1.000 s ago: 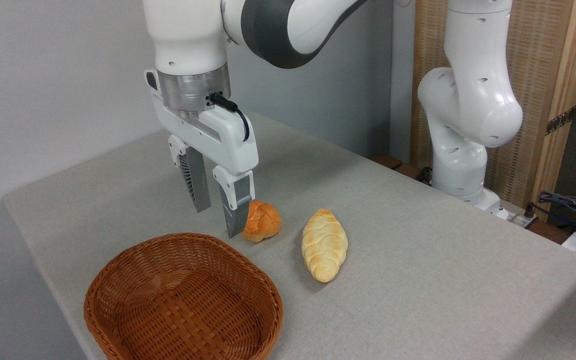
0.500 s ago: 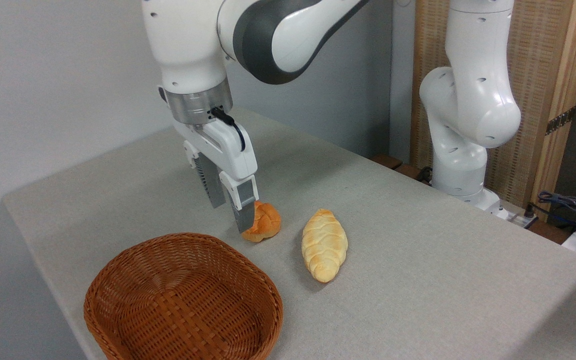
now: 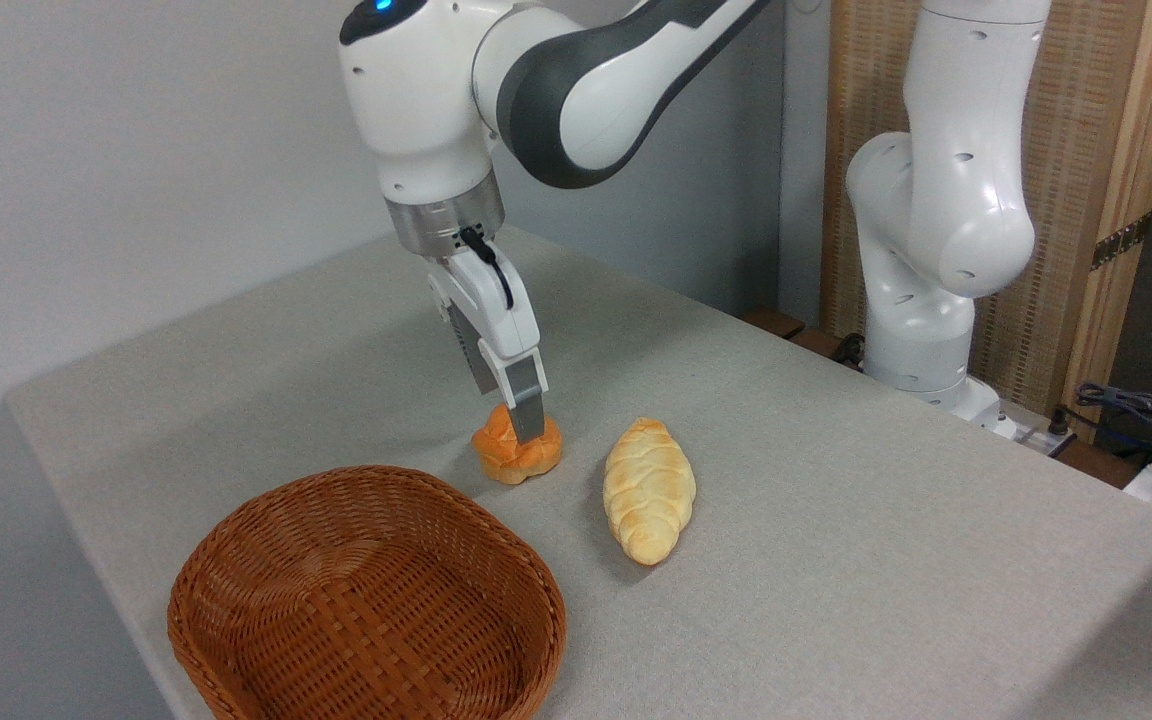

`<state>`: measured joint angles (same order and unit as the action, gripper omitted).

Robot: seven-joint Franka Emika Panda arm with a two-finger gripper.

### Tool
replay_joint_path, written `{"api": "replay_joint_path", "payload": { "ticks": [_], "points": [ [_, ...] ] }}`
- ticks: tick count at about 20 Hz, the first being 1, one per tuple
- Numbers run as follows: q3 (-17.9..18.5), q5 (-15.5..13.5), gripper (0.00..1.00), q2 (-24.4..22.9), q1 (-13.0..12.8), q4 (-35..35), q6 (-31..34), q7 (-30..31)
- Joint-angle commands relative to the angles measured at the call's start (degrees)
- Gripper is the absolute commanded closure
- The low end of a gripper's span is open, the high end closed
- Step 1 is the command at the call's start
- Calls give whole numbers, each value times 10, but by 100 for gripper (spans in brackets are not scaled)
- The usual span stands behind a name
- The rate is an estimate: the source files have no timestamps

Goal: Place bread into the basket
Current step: 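Lower the open gripper down around the small orange bread roll, then close the gripper on the small orange bread roll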

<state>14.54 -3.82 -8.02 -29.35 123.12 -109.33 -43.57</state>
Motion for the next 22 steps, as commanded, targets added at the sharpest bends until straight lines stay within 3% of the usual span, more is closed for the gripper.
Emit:
{"api": "replay_joint_path", "payload": {
  "ticks": [1, 15, 18, 19, 22],
  "points": [
    [1, 31, 0, 16, -11, 5, -13, -10],
    [-7, 32, 0, 45, -12, 5, -28, -7],
    [-11, 32, 33, 45, -11, 5, -29, -8],
    [-11, 32, 40, 45, -11, 5, -29, -8],
    [-11, 32, 46, 45, -11, 4, -29, -8]
  ]
}}
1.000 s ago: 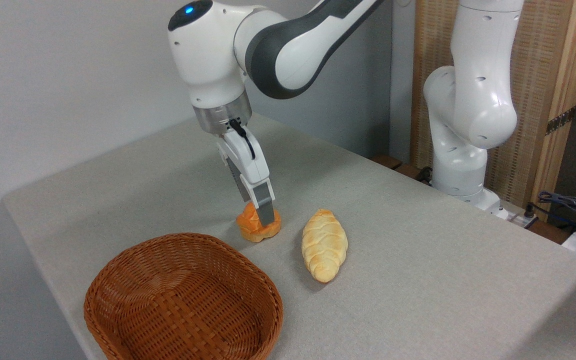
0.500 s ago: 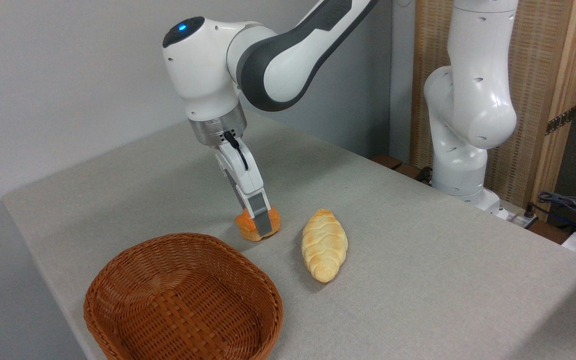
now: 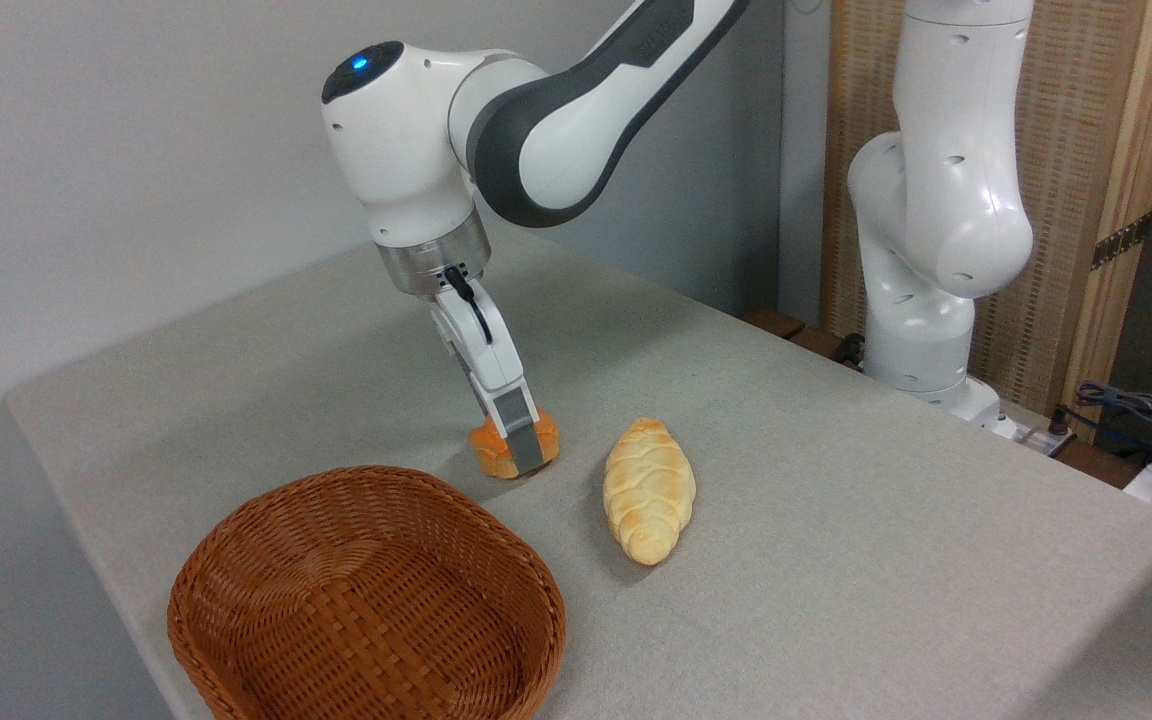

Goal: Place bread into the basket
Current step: 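Close the gripper on the small orange bread roll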

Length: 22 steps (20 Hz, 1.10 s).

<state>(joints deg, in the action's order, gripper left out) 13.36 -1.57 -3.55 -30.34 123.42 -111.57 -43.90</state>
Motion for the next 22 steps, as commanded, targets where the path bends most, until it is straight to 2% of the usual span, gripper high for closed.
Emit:
{"api": "replay_joint_path", "payload": {
  "ticks": [1, 13, 22],
  "points": [
    [1, 10, 45, 0, -2, 1, -7, -6],
    [2, 8, 46, -9, 0, -14, 0, -1],
    [1, 1, 46, -17, -1, -35, 28, 0]
  ]
}}
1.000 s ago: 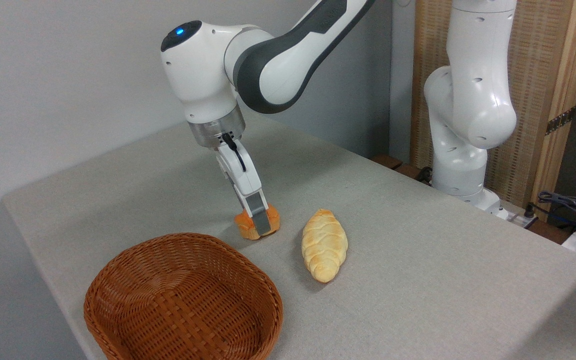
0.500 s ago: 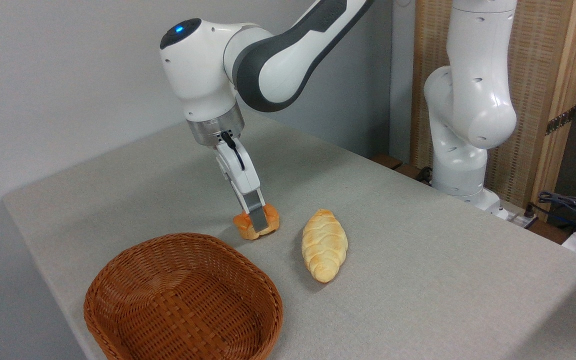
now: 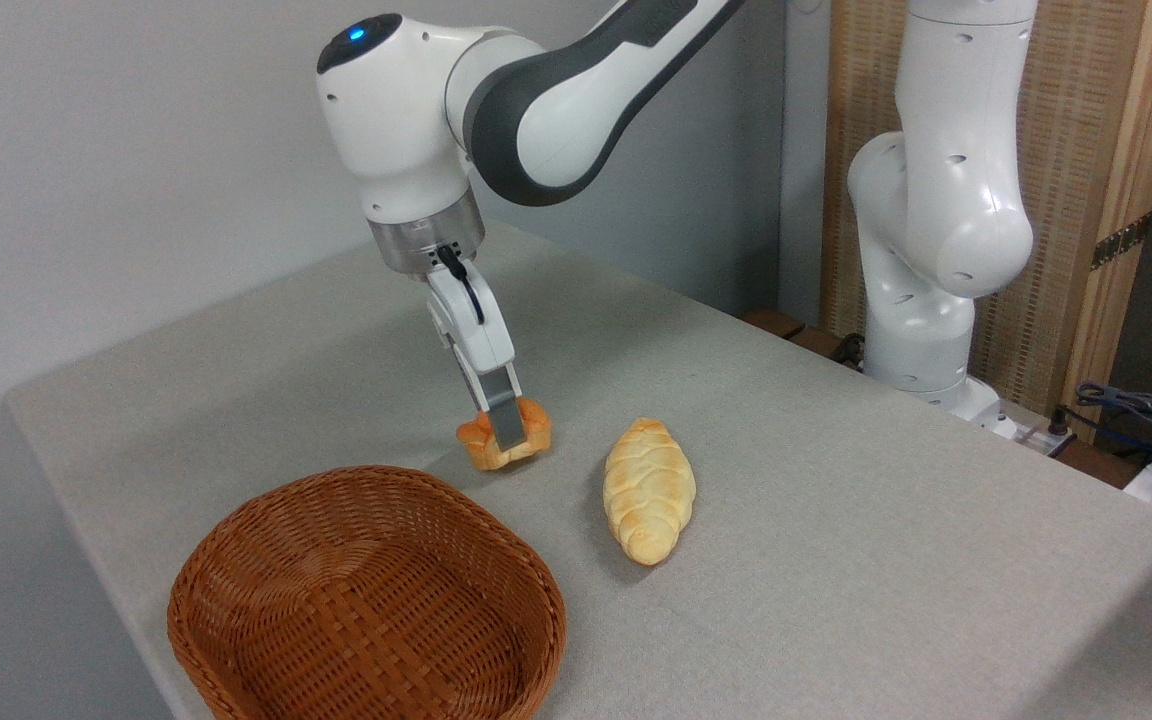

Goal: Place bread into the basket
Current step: 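Lift the orange roll and carry it over the wicker basket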

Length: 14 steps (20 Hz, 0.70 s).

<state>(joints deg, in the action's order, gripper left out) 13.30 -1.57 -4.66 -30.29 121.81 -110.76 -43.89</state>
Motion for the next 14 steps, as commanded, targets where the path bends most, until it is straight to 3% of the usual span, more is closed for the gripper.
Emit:
{"api": "replay_joint_path", "payload": {
  "ticks": [1, 9, 14],
  "points": [
    [1, 0, 46, -6, -1, -24, 20, -1],
    [10, -20, 46, -8, 11, -97, 18, 4],
    [11, -19, 45, 4, 60, -119, -41, 4]
  ]
}}
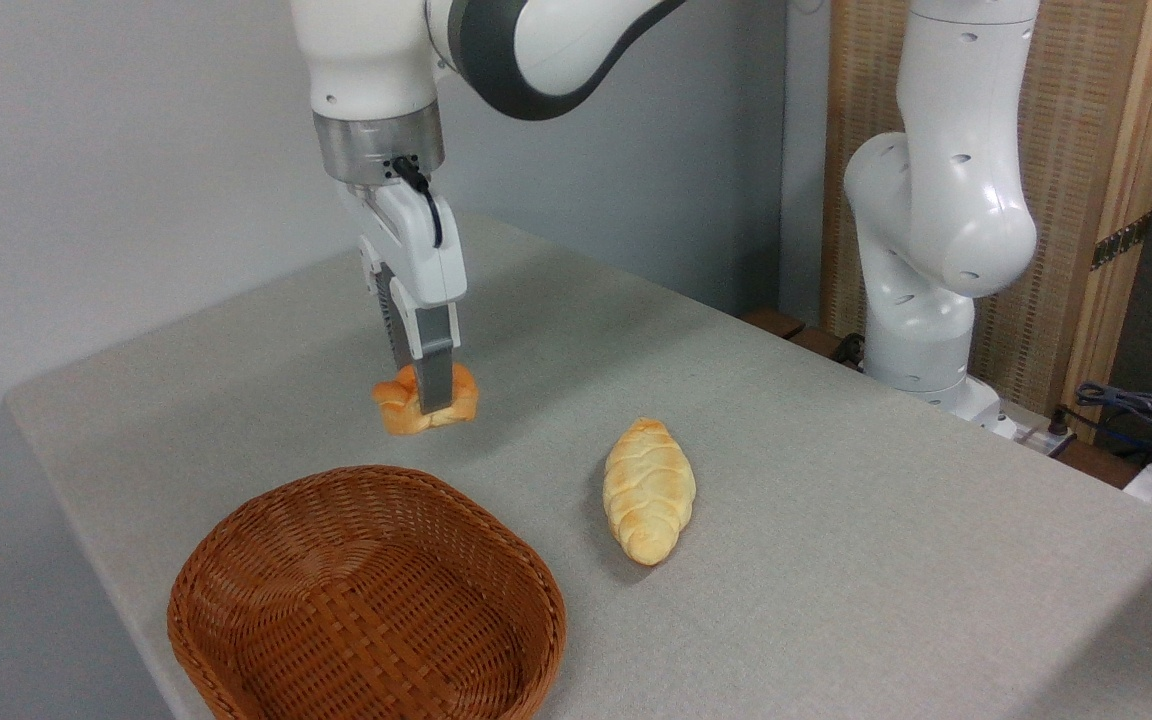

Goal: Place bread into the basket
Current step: 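Lift the orange roll and carry it over the wicker basket, then open the gripper to drop the roll into the basket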

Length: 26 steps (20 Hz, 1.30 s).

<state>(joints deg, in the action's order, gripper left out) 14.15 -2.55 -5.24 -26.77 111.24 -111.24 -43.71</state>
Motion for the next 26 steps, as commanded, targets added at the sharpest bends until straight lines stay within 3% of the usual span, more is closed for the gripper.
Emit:
{"api": "replay_joint_path", "payload": {
  "ticks": [1, 4, 5, 7, 18, 21, 26],
  "points": [
    [3, -10, 45, 16, 32, -13, -55, 2],
    [3, -11, 44, 36, 49, -13, -111, 3],
    [3, -11, 38, 42, 54, -13, -135, 3],
    [2, -11, 0, 57, 63, -12, -173, 5],
    [0, -12, 0, 60, 65, -11, -180, 9],
    [0, -11, 0, 52, 64, -11, -175, 43],
    [3, -8, 0, 9, 66, -12, -66, 62]
  ]
}}
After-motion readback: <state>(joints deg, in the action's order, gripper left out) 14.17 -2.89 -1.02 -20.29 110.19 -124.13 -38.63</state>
